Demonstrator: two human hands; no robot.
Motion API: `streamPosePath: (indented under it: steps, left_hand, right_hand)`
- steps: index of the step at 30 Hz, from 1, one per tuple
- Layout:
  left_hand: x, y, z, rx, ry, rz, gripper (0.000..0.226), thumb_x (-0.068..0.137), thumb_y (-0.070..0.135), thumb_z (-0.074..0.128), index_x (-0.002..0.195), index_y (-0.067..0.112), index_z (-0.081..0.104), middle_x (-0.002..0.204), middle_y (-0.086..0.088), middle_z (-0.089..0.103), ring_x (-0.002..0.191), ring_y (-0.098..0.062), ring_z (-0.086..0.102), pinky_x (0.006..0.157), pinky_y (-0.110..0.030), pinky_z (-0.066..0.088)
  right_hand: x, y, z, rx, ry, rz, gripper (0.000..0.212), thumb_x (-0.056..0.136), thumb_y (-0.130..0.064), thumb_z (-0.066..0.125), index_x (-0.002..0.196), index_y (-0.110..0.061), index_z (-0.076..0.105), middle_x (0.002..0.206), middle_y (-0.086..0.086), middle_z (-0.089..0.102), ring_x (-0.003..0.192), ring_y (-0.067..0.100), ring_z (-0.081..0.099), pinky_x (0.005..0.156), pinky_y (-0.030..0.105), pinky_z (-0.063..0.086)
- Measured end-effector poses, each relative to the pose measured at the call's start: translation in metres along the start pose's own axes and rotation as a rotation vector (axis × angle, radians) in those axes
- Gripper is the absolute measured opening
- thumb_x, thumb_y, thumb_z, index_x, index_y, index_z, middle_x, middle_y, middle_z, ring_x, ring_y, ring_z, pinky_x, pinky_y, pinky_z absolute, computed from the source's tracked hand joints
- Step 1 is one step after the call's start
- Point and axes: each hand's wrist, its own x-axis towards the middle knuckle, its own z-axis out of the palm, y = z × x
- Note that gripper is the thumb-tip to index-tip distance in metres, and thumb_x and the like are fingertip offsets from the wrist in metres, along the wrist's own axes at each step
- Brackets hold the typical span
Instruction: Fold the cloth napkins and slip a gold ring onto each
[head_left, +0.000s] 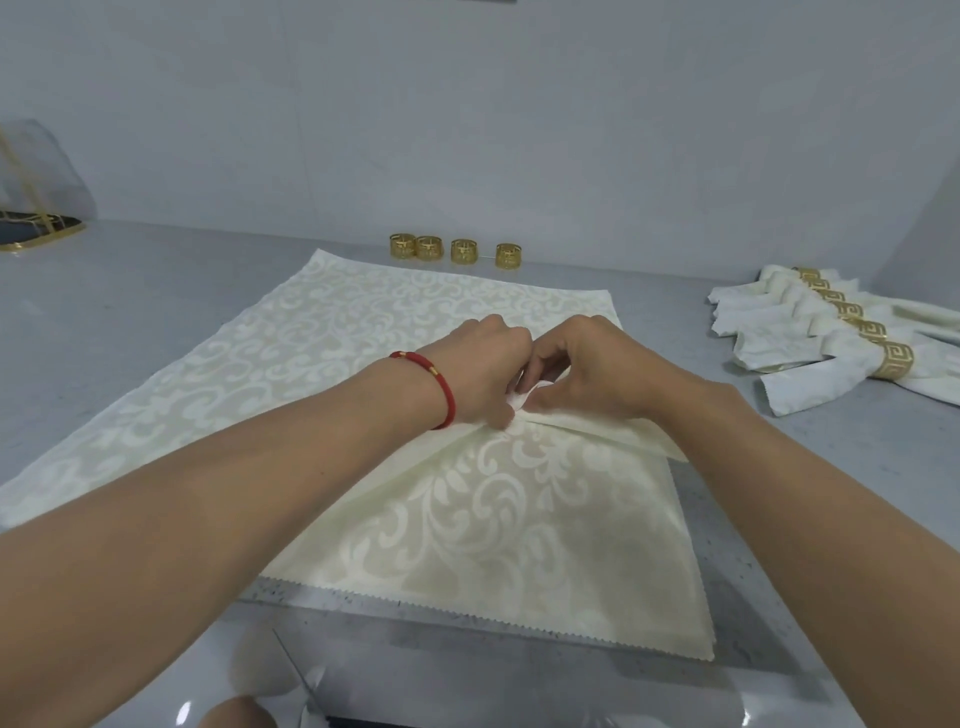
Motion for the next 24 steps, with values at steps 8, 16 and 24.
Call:
streamPosePath:
  steps: [8,16,24]
  left_hand:
    - [0.002,0.003,0.009,0.035,0.059,0.001,0.020,0.080,0.005,0.064,0.093,0.018,0.056,0.080,0.003,0.041,0.083,-0.026,0.055,0.061,-0.031,0.044]
    - [0.012,-0.013,0.009,-0.129,0.086,-0.114,0.052,0.071,0.012,0.078,0.068,0.028,0.029,0.077,0.006,0.033,0.072,-0.017,0.041,0.050,-0.023,0.028]
    - [0.025,-0.117,0.023,0.035,0.500,-0.369,0.019,0.081,0.003,0.059,0.076,0.009,0.042,0.073,-0.011,0.052,0.074,-0.034,0.051,0.062,-0.035,0.028]
  right_hand:
    - [0.005,0.007,-0.005,0.061,-0.068,-0.003,0.020,0.079,-0.015,0.083,0.091,-0.031,0.079,0.089,-0.017,0.077,0.091,-0.001,0.070,0.088,0.029,0.057]
    - [0.031,0.016,-0.019,0.092,-0.199,-0.017,0.019,0.085,-0.015,0.079,0.096,-0.029,0.074,0.101,-0.017,0.075,0.102,-0.001,0.068,0.083,0.014,0.049]
    - [0.104,0.043,0.007,0.204,0.315,0.206,0.037,0.109,-0.038,0.038,0.113,-0.021,0.071,0.115,-0.003,0.071,0.112,0.017,0.063,0.094,0.030,0.045]
